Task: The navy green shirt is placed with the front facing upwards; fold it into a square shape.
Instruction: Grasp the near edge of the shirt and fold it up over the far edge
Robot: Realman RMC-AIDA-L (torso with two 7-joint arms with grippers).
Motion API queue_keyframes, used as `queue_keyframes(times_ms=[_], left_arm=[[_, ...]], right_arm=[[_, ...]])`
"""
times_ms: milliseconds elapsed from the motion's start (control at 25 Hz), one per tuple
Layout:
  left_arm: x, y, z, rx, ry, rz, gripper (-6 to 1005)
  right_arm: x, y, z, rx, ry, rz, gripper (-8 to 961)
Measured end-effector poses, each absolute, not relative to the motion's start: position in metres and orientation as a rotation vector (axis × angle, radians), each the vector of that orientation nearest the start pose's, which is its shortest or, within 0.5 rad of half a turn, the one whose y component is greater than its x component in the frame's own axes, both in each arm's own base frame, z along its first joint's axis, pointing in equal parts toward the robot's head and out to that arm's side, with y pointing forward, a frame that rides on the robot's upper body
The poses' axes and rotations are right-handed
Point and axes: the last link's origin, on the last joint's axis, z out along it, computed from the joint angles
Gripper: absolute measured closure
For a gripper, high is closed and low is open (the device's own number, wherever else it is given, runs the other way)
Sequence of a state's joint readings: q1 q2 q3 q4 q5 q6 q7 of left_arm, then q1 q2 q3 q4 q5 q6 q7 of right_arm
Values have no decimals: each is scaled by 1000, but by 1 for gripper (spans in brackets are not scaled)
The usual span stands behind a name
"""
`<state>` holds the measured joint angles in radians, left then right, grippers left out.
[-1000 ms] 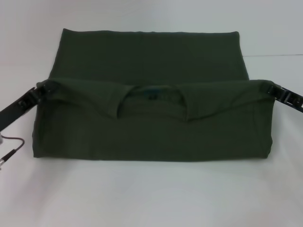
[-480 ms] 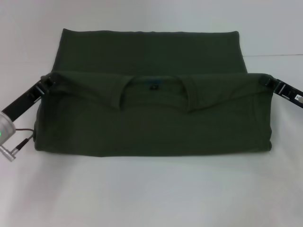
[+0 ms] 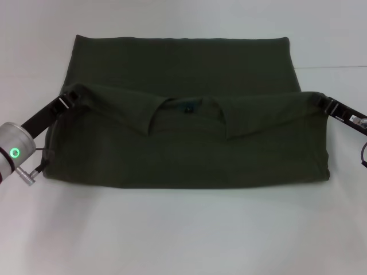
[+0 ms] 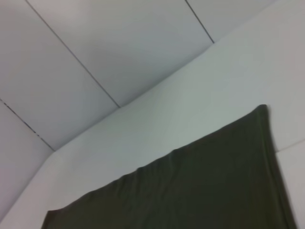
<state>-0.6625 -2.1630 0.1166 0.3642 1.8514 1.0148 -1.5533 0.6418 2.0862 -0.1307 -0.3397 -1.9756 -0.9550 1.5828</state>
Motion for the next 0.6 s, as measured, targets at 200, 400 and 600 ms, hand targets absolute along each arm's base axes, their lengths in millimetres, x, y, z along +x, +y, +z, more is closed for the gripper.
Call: queue_keyframes(times_ms=[200,400,600], left_arm=[[-298,395,-19,-1696,-1387,-1020,795],[-299,396,-21,-1693,-1373,-999,793],[-302,397,-20,-1639,-1392,-1015,790]], right_arm=[[330,388,1,-1742,1397,861,866],[332,388,0,-1723,1406,852,832],[334,387,0,-1713,1412,845,799]])
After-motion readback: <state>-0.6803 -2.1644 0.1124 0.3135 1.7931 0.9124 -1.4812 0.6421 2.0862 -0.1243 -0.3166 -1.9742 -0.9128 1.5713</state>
